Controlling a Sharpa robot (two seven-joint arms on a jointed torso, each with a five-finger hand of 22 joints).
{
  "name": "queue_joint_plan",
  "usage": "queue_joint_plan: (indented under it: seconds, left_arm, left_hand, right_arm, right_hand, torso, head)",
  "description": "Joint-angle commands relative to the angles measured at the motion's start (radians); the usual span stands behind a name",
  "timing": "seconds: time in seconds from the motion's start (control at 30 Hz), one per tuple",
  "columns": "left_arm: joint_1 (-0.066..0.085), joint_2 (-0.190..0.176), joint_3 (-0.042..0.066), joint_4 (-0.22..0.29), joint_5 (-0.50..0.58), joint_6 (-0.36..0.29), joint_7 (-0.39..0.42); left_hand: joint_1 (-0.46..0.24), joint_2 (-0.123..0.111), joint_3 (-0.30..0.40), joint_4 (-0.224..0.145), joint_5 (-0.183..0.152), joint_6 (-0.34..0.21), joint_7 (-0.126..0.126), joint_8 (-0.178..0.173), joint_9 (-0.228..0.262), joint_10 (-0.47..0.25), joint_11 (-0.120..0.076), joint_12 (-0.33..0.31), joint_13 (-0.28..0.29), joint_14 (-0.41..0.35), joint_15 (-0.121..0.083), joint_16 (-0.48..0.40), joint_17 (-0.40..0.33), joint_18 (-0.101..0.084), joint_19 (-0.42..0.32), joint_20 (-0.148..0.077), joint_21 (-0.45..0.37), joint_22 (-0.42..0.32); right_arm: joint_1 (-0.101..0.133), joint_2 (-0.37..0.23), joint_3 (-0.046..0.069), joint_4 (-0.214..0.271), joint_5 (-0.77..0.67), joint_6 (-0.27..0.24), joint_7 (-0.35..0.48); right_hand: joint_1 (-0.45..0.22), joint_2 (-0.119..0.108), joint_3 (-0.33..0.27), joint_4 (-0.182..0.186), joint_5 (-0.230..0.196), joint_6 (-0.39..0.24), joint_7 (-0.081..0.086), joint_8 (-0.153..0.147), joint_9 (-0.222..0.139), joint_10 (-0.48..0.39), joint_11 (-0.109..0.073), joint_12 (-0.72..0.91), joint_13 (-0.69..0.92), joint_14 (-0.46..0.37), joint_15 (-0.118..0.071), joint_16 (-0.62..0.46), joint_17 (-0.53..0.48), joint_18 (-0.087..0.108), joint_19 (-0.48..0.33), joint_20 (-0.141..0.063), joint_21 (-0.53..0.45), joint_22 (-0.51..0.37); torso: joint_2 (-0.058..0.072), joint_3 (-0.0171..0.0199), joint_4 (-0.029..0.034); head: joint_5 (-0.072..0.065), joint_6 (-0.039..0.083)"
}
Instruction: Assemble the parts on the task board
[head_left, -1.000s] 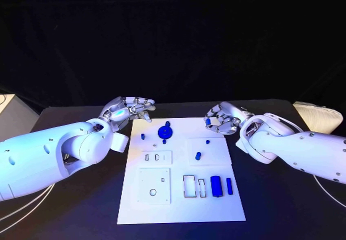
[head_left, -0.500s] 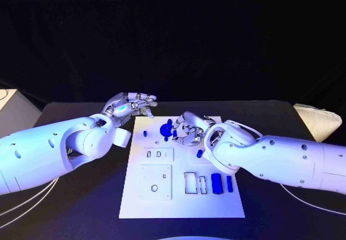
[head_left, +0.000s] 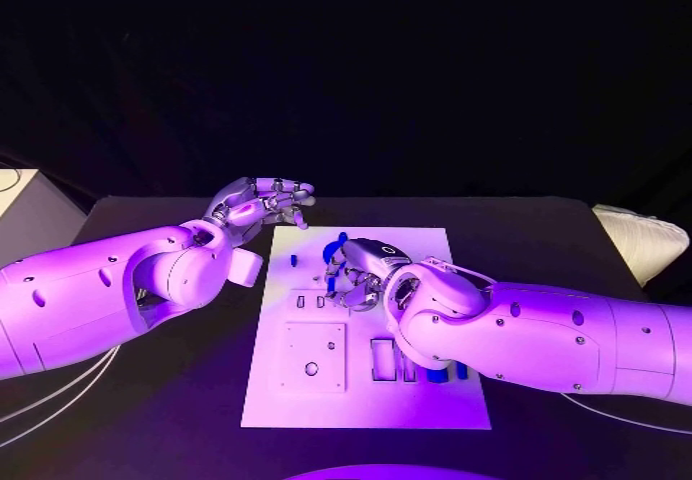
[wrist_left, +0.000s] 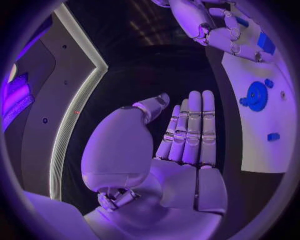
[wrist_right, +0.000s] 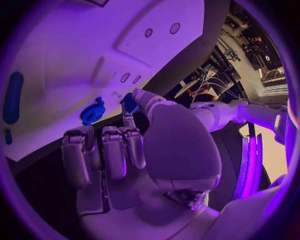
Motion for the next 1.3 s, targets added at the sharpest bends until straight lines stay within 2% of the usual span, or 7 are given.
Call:
queue_joint_plan:
  seconds: [0.03, 0.13, 0.27, 0.53, 0.97, 1.1, 1.3]
  left_arm:
    - [0.001, 0.001, 0.001, 0.002, -0.001, 0.012, 0.007]
    - [0.001, 0.000, 0.001, 0.002, -0.001, 0.012, 0.006]
    - [0.001, 0.000, 0.001, 0.001, -0.001, 0.013, 0.006]
    - [0.001, 0.000, 0.001, 0.002, -0.001, 0.014, 0.004]
    - [0.001, 0.000, 0.001, 0.001, -0.001, 0.017, 0.003]
    - [0.001, 0.000, 0.001, 0.002, -0.001, 0.018, 0.002]
    - [0.001, 0.001, 0.001, 0.001, -0.001, 0.019, 0.002]
  left_hand:
    - [-0.007, 0.007, 0.006, -0.002, 0.003, -0.004, 0.000, -0.007, 0.002, -0.007, -0.001, -0.003, 0.002, -0.009, -0.001, 0.005, 0.001, 0.003, -0.007, 0.002, 0.006, 0.001]
    - [-0.007, 0.007, 0.006, -0.002, 0.003, -0.004, 0.000, -0.007, 0.002, -0.007, -0.001, -0.003, 0.002, -0.009, -0.001, 0.005, 0.001, 0.003, -0.007, 0.002, 0.006, 0.001]
    - [-0.007, 0.007, 0.006, -0.002, 0.003, -0.004, 0.000, -0.007, 0.002, -0.007, -0.001, -0.003, 0.002, -0.009, -0.001, 0.005, 0.001, 0.003, -0.007, 0.002, 0.006, 0.001]
    - [-0.007, 0.007, 0.006, -0.002, 0.003, -0.004, 0.000, -0.007, 0.002, -0.007, -0.001, -0.003, 0.002, -0.009, -0.001, 0.005, 0.001, 0.003, -0.007, 0.002, 0.006, 0.001]
    - [-0.007, 0.007, 0.006, -0.002, 0.003, -0.004, 0.000, -0.007, 0.002, -0.007, -0.001, -0.003, 0.002, -0.009, -0.001, 0.005, 0.001, 0.003, -0.007, 0.002, 0.006, 0.001]
    - [-0.007, 0.007, 0.006, -0.002, 0.003, -0.004, 0.000, -0.007, 0.002, -0.007, -0.001, -0.003, 0.002, -0.009, -0.001, 0.005, 0.001, 0.003, -0.007, 0.002, 0.006, 0.001]
    - [-0.007, 0.007, 0.006, -0.002, 0.003, -0.004, 0.000, -0.007, 0.002, -0.007, -0.001, -0.003, 0.002, -0.009, -0.001, 0.005, 0.001, 0.003, -0.007, 0.002, 0.006, 0.001]
  right_arm:
    - [-0.011, 0.009, -0.001, -0.001, -0.085, 0.012, -0.044]
    - [-0.020, 0.017, -0.002, -0.005, -0.099, 0.007, -0.048]
    - [-0.030, 0.028, -0.002, -0.013, -0.117, 0.004, -0.054]
    - [-0.043, 0.045, -0.006, -0.041, -0.149, -0.007, -0.058]
    - [-0.065, 0.066, -0.009, -0.084, -0.164, -0.014, -0.048]
    - [-0.070, 0.071, -0.011, -0.095, -0.173, -0.020, -0.045]
    - [-0.073, 0.075, -0.011, -0.102, -0.185, -0.026, -0.043]
  right_hand:
    - [-0.011, -0.002, -0.004, 0.006, -0.005, 0.002, -0.007, 0.005, 0.015, 0.055, -0.007, -0.002, 0.209, 0.108, -0.007, 0.006, 0.263, -0.006, 0.104, -0.009, 0.003, 0.263]
    - [-0.013, -0.004, -0.004, 0.006, -0.003, 0.002, -0.008, 0.006, 0.015, 0.055, -0.007, -0.001, 0.209, 0.108, -0.007, 0.006, 0.263, -0.006, 0.104, -0.009, 0.003, 0.263]
    - [-0.016, -0.007, -0.005, 0.006, 0.001, 0.001, -0.008, 0.007, 0.015, 0.056, -0.008, -0.001, 0.210, 0.108, -0.008, 0.006, 0.263, -0.006, 0.104, -0.009, 0.002, 0.262]
    - [-0.020, -0.011, -0.006, 0.006, 0.002, 0.001, -0.009, 0.009, 0.016, 0.057, -0.008, 0.000, 0.211, 0.108, -0.008, 0.006, 0.263, -0.006, 0.103, -0.010, 0.001, 0.261]
    - [-0.021, -0.014, -0.007, 0.005, 0.005, 0.001, -0.009, 0.010, 0.016, 0.058, -0.009, 0.001, 0.212, 0.108, -0.009, 0.006, 0.263, -0.006, 0.103, -0.010, 0.001, 0.261]
    - [-0.023, -0.020, -0.008, 0.003, 0.007, -0.001, -0.009, 0.011, 0.016, 0.056, -0.009, -0.001, 0.210, 0.108, -0.009, 0.006, 0.263, -0.006, 0.103, -0.011, 0.001, 0.261]
    - [-0.026, -0.024, -0.009, 0.004, 0.007, -0.003, -0.008, 0.010, 0.015, 0.056, -0.009, -0.001, 0.210, 0.108, -0.009, 0.006, 0.263, -0.005, 0.102, -0.011, -0.001, 0.260]
  torso:
    - [0.001, 0.0022, 0.0002]
    - [0.003, 0.0028, 0.0014]
    - [0.002, 0.0016, 0.0032]
    - [0.002, 0.0023, 0.0000]
    - [0.001, 0.0034, 0.0002]
    - [0.001, 0.0019, 0.0007]
    - [0.001, 0.0022, 0.0009]
  head:
    - [0.003, -0.005]
    - [0.006, -0.009]
    - [0.006, -0.013]
    - [0.012, -0.022]
    - [0.015, -0.027]
    - [0.017, -0.026]
    - [0.016, -0.028]
